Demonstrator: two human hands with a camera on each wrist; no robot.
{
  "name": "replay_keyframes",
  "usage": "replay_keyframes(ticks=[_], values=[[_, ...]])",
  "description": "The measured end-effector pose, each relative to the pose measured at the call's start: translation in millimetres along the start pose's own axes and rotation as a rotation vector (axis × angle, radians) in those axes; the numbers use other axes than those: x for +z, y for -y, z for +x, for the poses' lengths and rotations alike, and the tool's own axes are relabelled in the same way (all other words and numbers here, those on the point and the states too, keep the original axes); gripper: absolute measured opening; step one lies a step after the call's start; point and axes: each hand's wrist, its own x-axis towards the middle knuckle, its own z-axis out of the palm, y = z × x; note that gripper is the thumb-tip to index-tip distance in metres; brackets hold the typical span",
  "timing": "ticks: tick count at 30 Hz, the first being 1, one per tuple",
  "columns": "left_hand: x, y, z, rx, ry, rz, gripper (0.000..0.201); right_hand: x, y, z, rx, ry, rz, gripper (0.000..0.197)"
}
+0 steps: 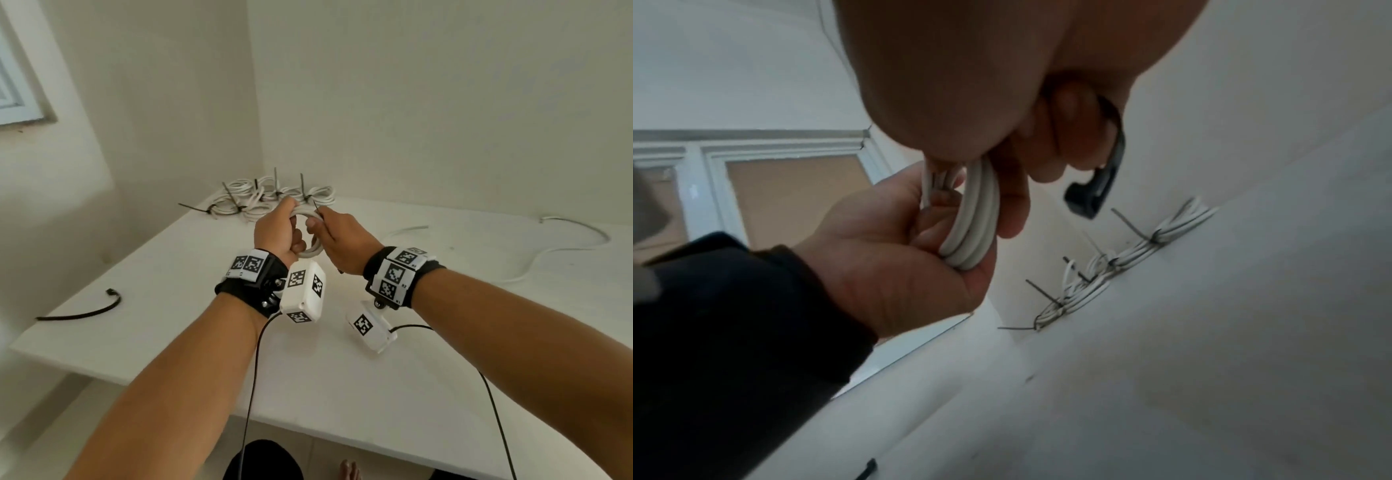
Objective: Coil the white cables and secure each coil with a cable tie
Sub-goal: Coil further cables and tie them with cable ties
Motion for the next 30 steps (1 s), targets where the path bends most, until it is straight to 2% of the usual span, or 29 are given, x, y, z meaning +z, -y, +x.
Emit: replay_keyframes(ticks=[3,5,8,11,13,16,19,21,24,27,30], values=[[28.0,19.6,-1.5,-0.062,0.074,-0.054,0.034,-26.0,-19.3,-12.1,0.041,0.011,-0.103,0.029],[38.0,27.4,2.5,-0.182,0.21,-0.071,0.042,-44.3,-32.5,-20.2,0.06,0.03,-0.153,0.026],[44.3,28.8,12.3,-0.325,0.457,0.141,0.058,-63.9,-54.4,-31.7,0.072,0.085,-0.196,0.029],[52.9,28.7,7.6,-0.351,0.549,0.272,0.056,-71.5,-66.1,-40.2,0.067,0.192,-0.254,0.032],[62.6,33.7,0.5,-0.292,0.526,0.32,0.05,-73.4,-68.4,-42.8,0.053,0.203,-0.268,0.031],[75.2,45.1,-5.9,-0.06,0.365,0.435,0.042,-73.3,-69.9,-43.5,0.035,0.197,-0.243,0.028],[74.2,48.3,-3.4,0.067,0.245,0.462,0.03,-73.8,-63.5,-44.8,0.068,0.263,-0.189,0.025],[67.8,46.4,2.5,0.099,0.189,0.455,0.027,-80.0,-65.5,-46.3,0.138,0.283,-0.105,0.027],[52.5,41.0,13.1,0.099,0.131,0.394,0.029,-91.0,-77.5,-49.7,0.227,0.275,0.051,0.01],[43.1,38.2,18.4,0.083,0.136,0.363,0.028,-95.5,-87.2,-46.5,0.204,0.293,-0.162,0.009],[41.5,40.7,16.8,0.126,0.214,0.41,0.032,-98.2,-86.6,-36.5,0.205,0.257,-0.256,0.015]])
